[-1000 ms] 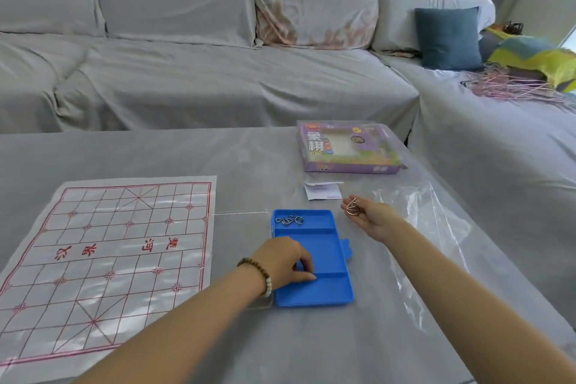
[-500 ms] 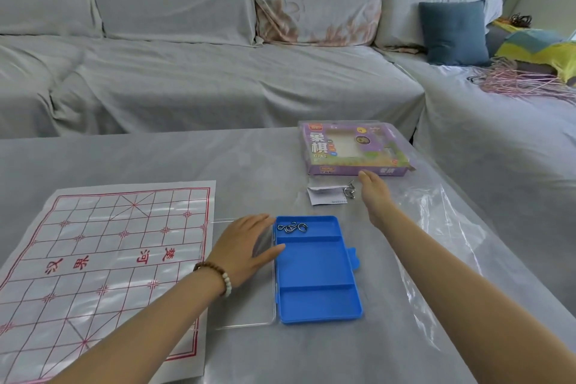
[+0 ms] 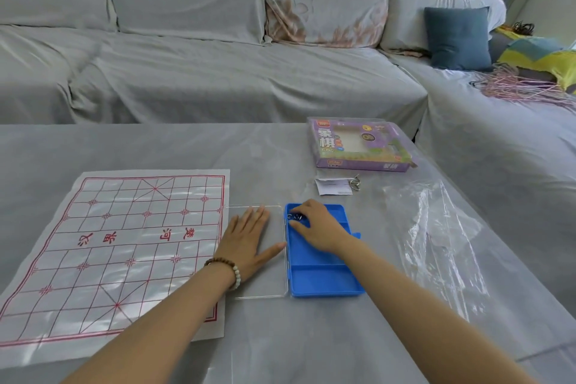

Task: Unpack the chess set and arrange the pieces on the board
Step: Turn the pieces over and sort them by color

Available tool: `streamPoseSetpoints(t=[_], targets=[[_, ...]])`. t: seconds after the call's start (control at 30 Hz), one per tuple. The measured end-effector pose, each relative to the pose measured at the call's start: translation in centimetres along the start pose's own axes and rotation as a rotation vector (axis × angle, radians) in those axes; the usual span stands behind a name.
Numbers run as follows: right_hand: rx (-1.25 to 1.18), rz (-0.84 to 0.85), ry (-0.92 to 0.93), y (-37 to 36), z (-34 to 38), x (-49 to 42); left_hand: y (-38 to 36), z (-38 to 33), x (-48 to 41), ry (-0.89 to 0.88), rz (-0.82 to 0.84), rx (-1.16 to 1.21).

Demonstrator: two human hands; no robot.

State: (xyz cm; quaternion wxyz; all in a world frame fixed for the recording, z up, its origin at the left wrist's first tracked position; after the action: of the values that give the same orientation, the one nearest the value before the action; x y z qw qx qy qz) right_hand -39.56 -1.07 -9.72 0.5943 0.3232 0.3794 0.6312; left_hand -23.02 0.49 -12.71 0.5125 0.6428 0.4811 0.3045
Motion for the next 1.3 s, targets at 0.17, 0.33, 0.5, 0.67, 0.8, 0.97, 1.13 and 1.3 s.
streamPoseSetpoints(t=[0.17, 0.33, 0.5, 0.67, 0.8, 0.97, 1.13, 1.3], targets=[[0.088, 0.08, 0.004, -0.4, 0.2, -1.2, 0.2, -0.1, 0.0, 0.006, -0.002, -0.006], [0.012, 0.147, -0.026, 0.4, -0.2, -1.6, 0.3, -0.1, 0.0, 0.003, -0.011, 0.002], [-0.156, 0.102, -0.02, 2.4, -1.0, -1.9, 0.4, -0.1, -0.1, 0.028, -0.012, 0.054], [-0.479, -0.174, -0.222, 7.1, -3.8, -2.9, 2.4, 0.5, -1.6, 0.063, -0.181, 0.167], [-0.379, -0.413, -0.411, 10.2, -9.0, -4.1, 2.6, 1.6, -3.1, 0.121, -0.161, 0.125], [-0.352, -0.386, -0.681, 8.5, -14.0, -5.7, 2.3, 1.4, -4.0, 0.09, -0.175, 0.145], [-0.447, -0.459, -0.703, 8.2, -14.4, -6.9, 2.2, 1.8, -3.9, 0.08, -0.141, 0.111], [-0.42, -0.518, -0.653, 9.5, -13.4, -6.1, 3.1, 2.2, -4.1, 0.053, -0.074, 0.017]])
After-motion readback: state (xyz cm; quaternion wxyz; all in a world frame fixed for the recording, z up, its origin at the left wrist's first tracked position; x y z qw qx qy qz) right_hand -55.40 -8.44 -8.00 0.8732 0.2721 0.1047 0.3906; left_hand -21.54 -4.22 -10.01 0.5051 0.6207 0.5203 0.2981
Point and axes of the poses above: each hand's wrist, its own x-axis away from the middle knuckle, its own y-axis out of the back of the hand, z = x × y, the point moved 4 cm from there along -x, towards the middle knuckle, and after that the axes turned 11 degrees about -z, right-handed, at the moved point
